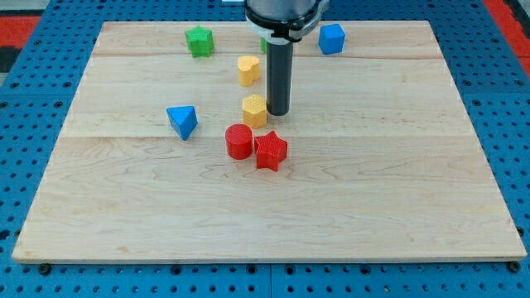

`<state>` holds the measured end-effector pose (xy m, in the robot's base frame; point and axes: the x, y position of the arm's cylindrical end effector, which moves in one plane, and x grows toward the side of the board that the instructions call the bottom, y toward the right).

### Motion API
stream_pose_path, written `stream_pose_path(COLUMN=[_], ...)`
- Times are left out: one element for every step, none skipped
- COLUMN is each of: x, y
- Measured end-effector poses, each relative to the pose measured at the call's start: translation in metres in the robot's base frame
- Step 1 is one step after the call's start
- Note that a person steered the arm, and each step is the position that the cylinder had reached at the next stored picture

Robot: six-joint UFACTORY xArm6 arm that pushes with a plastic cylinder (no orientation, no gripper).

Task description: Place red star to the bottom of red circle

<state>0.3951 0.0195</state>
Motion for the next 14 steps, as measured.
stream_pose_path(x=[0.039,0.056,0.048,0.045,0.048,0.08,0.124,0.156,0.164,0.147,0.089,0.033,0.013,0.025], y=[0.043,0.041,0.002,-0.025,-0.023,0.029,0.098,0.129,0.113,0.078,0.099,0.074,0.022,0.005])
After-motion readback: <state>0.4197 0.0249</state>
